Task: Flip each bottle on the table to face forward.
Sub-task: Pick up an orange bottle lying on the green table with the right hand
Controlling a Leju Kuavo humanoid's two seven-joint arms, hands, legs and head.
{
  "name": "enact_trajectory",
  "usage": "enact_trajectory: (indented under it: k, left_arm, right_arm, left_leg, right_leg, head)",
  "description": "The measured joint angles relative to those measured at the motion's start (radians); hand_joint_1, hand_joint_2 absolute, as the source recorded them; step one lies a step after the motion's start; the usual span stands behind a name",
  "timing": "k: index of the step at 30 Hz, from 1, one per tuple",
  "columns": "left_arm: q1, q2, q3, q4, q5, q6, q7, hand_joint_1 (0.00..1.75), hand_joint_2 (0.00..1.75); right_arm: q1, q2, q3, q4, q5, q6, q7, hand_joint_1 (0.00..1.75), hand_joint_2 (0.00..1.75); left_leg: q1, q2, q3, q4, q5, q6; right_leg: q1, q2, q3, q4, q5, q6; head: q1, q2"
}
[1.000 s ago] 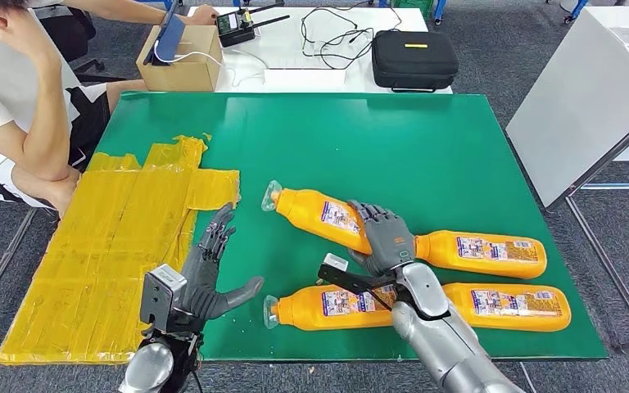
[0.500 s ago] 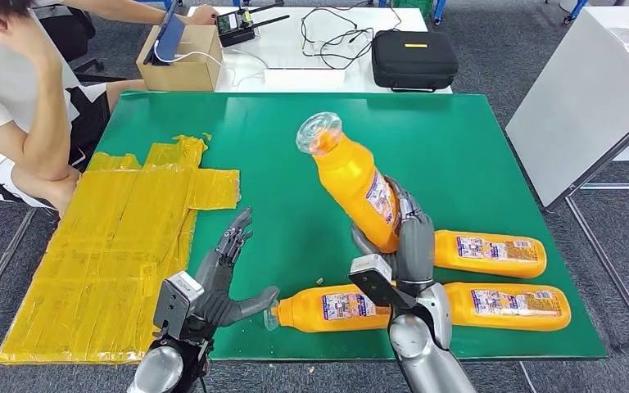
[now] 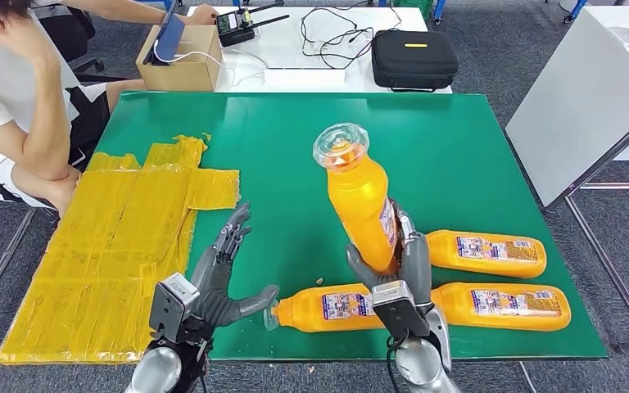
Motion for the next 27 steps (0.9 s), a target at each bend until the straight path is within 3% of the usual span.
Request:
enact_trajectory:
  k: [14,27]
  left_arm:
    - [-0.018,0.012,-0.033,-0.026,0.011,0.000,-0.003,0.00,1.75]
    - [-0.081,0.024,-0.100,-0.043,0.073,-0.017,-0.005,0.00,1.75]
  right_arm:
    - [0.023,0.028,0.058,0.016,-0.062,0.108,-0.035,1.72,1.75]
    - [-0.010,0.037,0.210,0.190,-0.002,0.072,-0.059,1.74,1.75]
  left_leg:
    - [0.000,0.000,0.000,0.000,0.000,0.000]
    - [0.000,0.000,0.000,0.000,0.000,0.000]
  right_leg:
    - [0.000,0.000,0.000,0.000,0.000,0.000]
    - [0.000,0.000,0.000,0.000,0.000,0.000]
  head:
    - [0.000,0.000]
    - [0.000,0.000]
